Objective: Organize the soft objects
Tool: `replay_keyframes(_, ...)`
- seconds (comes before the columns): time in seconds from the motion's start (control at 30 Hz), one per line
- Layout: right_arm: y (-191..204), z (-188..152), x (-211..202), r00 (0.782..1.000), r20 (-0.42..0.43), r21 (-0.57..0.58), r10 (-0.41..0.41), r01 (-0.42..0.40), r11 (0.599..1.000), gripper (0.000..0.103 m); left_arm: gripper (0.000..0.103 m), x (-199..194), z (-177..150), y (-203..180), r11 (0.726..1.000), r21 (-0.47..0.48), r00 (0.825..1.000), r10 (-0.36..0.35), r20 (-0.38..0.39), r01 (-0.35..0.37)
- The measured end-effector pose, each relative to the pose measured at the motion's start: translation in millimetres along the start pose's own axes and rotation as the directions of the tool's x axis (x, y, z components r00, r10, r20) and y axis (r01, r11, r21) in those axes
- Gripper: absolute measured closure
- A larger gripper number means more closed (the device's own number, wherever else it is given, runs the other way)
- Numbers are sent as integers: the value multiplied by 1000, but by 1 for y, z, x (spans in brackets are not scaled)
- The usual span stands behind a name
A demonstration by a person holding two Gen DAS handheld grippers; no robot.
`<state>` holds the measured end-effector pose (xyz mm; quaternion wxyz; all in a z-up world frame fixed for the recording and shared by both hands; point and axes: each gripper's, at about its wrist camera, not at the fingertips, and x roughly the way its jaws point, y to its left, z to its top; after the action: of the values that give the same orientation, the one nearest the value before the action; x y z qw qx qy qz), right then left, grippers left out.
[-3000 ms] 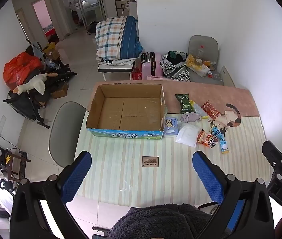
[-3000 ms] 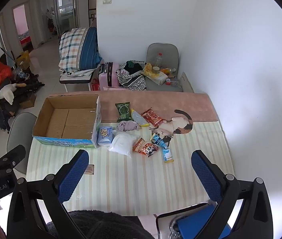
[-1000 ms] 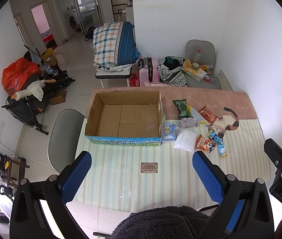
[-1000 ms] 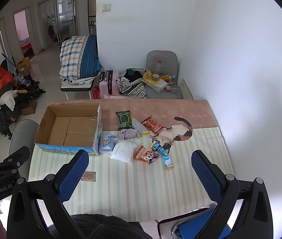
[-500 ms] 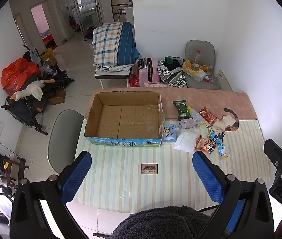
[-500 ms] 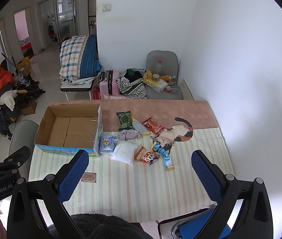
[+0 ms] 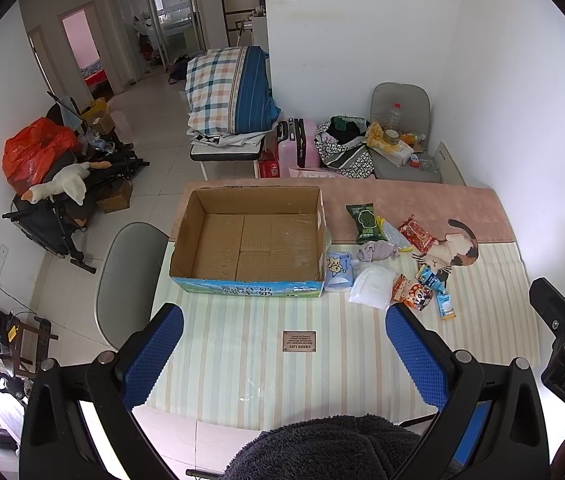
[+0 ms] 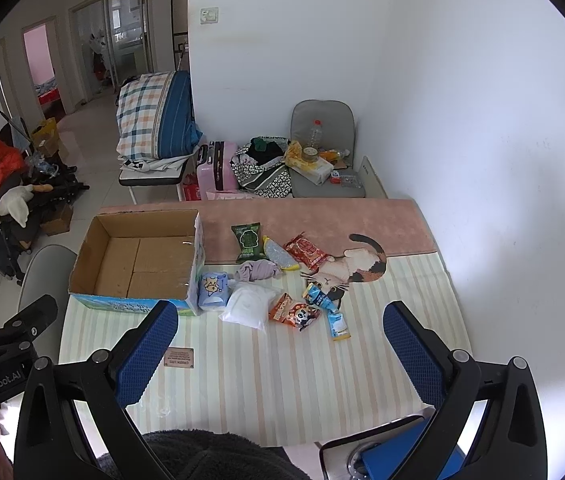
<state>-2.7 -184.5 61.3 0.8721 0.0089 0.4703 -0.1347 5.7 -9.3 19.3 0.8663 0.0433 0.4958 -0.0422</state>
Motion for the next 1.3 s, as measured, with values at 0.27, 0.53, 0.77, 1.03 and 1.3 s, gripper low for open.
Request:
replay_keyframes(0.27,1,-2,1,1000,5,4,1,-1,1000,0,0,-1,2,0,1000,1,1000,-1,0,1)
replay_keyframes(0.53,-9,-1,23,1000,3,45,6,-6,999,0,0,33,35,-11,1000,17,1000,1,-3,-1)
replay_keyframes(0.77,-53,3,139,987,-161,77,20,-7,997,0,0,163,66,-52,999,42,986,-21,-167,28)
replay_keyframes(1.03,-112,-30,329,889,-436,235,137,-34,971,0,6,338,53,-132,981,121,870,-76,-487,154)
replay_keyframes(1.3,-71,-56,464,808,-578,-128,114,-228,965,0,6,445,17,-176,967,216,797,25,-603,133)
